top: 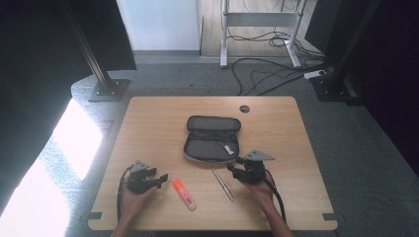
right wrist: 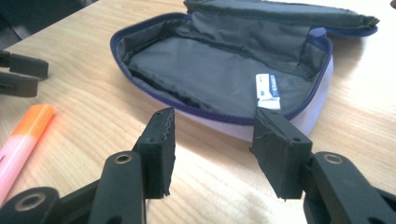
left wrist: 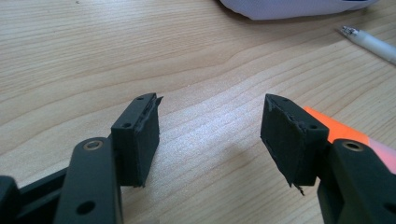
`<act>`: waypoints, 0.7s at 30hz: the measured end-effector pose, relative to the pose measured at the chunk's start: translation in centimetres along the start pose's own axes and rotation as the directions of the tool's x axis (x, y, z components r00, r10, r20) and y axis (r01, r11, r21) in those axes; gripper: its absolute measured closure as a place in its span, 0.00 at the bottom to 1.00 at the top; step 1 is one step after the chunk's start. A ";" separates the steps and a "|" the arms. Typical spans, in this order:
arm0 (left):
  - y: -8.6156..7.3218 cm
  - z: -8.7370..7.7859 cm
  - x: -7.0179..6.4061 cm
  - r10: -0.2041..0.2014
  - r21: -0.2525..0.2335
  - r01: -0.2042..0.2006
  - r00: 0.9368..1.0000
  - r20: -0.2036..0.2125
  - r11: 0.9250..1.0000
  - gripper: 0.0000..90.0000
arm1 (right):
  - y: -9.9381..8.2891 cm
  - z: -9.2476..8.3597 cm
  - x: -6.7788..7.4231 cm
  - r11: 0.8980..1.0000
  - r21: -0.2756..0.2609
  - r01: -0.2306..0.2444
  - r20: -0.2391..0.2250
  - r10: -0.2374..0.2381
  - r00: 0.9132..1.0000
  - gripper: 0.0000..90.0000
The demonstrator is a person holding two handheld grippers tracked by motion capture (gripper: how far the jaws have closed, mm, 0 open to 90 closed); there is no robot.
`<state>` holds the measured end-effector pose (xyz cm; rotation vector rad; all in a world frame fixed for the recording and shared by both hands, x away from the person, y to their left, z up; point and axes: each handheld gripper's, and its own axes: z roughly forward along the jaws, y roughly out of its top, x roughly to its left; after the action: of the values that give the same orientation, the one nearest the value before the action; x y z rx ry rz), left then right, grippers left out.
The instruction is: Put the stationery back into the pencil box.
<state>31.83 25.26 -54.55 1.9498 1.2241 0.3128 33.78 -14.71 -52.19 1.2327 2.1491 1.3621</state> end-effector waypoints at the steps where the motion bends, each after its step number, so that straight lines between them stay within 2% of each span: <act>1: 0.0 0.0 0.0 0.001 0.002 -0.001 1.000 0.001 1.000 0.42 | -0.1 0.0 0.0 1.000 0.003 0.003 0.000 -0.003 1.000 0.54; 17: 0.0 0.1 -0.1 0.007 0.003 -0.007 1.000 0.007 1.000 0.42 | -1.6 -0.6 0.9 0.999 0.028 0.017 -0.005 -0.017 1.000 0.53; 21: 0.0 0.0 -0.1 0.001 0.001 -0.001 1.000 0.008 1.000 0.42 | -2.0 -1.0 1.1 1.000 0.027 0.007 -0.009 -0.007 1.000 0.53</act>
<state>31.78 25.22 -54.53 1.9510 1.2190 0.3047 31.51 -14.77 -53.23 1.2300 2.1826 1.3428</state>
